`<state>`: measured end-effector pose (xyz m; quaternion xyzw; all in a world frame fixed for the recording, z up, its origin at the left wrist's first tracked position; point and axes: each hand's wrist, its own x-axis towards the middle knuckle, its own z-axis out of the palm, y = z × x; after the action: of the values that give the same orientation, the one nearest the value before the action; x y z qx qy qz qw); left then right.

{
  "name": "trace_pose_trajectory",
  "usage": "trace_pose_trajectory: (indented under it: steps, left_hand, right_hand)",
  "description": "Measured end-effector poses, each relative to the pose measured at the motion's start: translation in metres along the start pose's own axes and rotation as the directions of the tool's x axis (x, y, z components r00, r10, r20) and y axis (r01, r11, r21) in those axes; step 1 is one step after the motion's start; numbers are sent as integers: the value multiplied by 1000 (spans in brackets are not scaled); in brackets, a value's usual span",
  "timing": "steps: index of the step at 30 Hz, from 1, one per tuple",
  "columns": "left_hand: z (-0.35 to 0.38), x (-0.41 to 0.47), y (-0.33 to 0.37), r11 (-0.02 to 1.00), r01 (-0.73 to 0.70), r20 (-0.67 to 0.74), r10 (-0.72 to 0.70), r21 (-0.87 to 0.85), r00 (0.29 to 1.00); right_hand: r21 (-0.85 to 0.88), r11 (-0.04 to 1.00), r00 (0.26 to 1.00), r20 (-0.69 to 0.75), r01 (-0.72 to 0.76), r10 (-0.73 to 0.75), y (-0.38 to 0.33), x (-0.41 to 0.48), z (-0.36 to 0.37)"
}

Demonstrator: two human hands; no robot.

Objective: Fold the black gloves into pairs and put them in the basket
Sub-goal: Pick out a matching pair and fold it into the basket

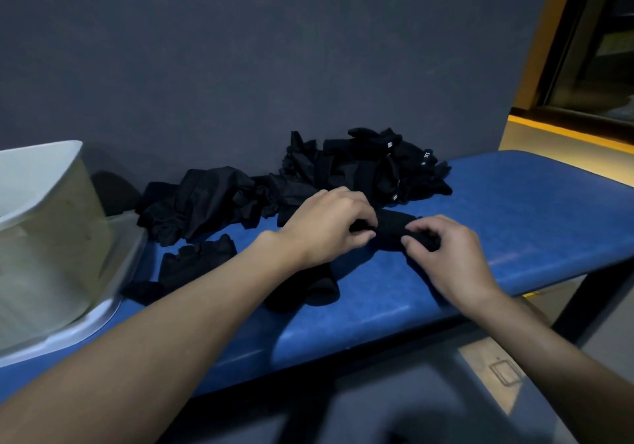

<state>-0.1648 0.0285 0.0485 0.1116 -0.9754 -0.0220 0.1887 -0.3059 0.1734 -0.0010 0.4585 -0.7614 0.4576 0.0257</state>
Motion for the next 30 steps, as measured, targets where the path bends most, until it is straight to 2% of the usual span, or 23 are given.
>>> trace_pose_trajectory:
  steps: [4,8,11,18,23,30]
  left_hand:
    - [-8,-2,2,998,23,-51,-26,-52,998]
    - [-14,-8,1,993,46,-67,-53,-109,996]
    - [-17,-14,-2,974,68,-86,-88,-216,992]
    - [-35,-21,1,881,26,-325,-201,-473,924]
    - [-53,-22,2,824,35,-341,-273,-566,900]
    - [-73,-30,-2,800,58,-353,-327,-597,876]
  right_hand:
    - [21,1000,999,-26,23,-22,-5,0,-1]
    - [90,993,987,-148,76,-63,-16,1,-5]
    - [168,978,976,-198,122,-88,-26,3,-11]
    - [385,909,975,-209,158,-81,-54,5,-18]
    - [435,882,974,-205,182,-99,-67,5,-15]
    - [552,817,982,-165,167,-89,-84,5,-6]
